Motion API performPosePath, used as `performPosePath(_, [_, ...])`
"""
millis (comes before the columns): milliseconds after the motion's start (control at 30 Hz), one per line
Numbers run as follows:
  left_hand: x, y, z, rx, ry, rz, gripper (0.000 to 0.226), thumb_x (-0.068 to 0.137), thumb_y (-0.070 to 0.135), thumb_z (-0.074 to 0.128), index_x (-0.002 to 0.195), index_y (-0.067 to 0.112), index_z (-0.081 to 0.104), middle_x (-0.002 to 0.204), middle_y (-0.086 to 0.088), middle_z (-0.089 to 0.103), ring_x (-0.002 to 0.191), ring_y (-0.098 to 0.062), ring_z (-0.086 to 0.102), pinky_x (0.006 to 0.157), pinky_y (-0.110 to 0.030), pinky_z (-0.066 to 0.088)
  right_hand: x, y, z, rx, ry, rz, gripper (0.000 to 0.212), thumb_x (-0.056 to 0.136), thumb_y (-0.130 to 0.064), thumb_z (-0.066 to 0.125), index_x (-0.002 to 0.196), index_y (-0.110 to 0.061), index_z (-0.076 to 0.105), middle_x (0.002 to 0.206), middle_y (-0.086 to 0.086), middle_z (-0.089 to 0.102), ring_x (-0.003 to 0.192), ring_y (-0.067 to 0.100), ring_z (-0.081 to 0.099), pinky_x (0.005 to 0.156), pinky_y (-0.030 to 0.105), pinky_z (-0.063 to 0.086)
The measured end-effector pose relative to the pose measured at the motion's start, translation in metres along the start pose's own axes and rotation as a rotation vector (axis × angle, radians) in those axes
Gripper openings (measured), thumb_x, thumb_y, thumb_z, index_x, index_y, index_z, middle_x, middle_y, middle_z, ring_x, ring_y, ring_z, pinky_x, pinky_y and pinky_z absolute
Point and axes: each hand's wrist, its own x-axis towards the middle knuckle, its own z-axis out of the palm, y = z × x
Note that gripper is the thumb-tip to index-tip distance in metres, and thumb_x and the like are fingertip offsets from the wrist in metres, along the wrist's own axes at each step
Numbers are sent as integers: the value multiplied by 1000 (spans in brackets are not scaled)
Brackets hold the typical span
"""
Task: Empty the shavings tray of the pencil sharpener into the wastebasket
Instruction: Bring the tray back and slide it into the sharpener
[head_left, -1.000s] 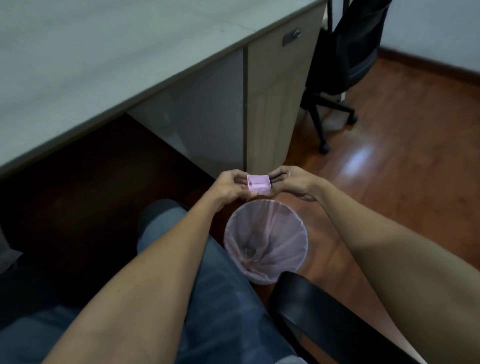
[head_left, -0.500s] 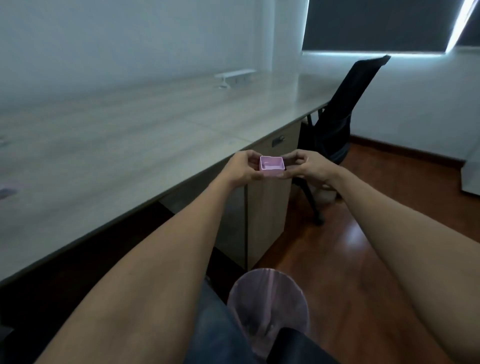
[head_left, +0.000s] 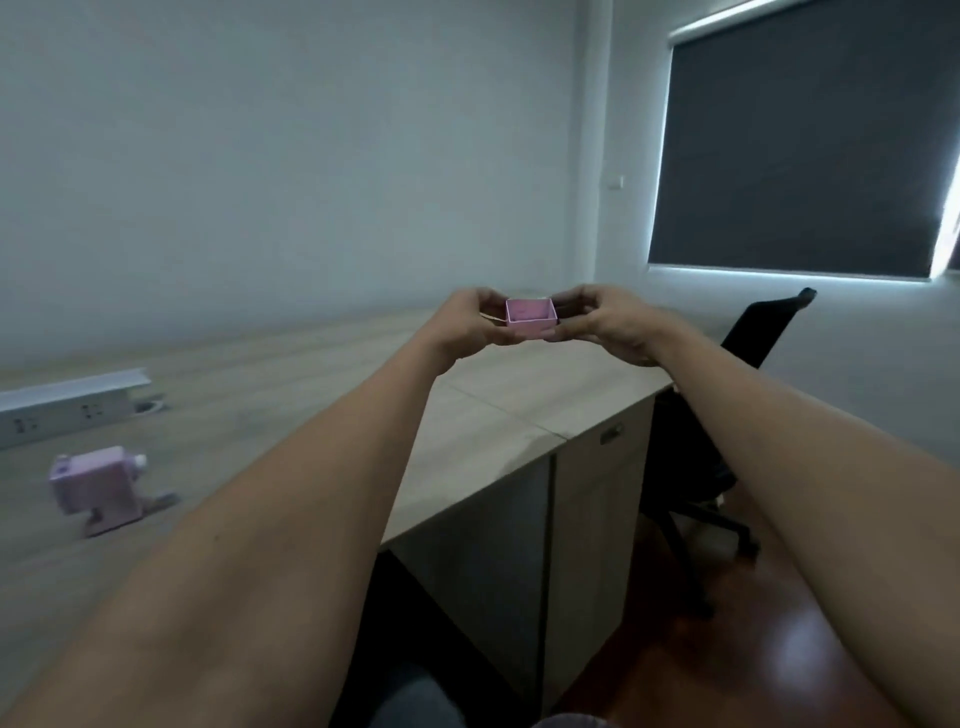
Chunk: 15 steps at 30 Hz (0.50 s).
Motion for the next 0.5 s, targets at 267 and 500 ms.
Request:
performPosePath(267, [-38, 19, -127, 116, 152, -21, 45, 79, 4, 79, 122, 2, 67, 117, -16, 73, 98, -21, 68, 99, -37, 51, 60, -66, 98, 96, -153, -111, 43, 75, 21, 73, 111, 0, 63, 102, 14, 72, 96, 21, 71, 81, 19, 60])
performPosePath(500, [-101, 3, -229, 201, 304, -103, 45, 79, 9, 81, 122, 4, 67, 117, -12, 73, 111, -26, 69, 100, -35, 51, 96, -103, 212, 121, -339, -152, 57, 76, 16, 77, 128, 10, 58, 117, 22, 70, 115, 30, 68, 100, 31, 55])
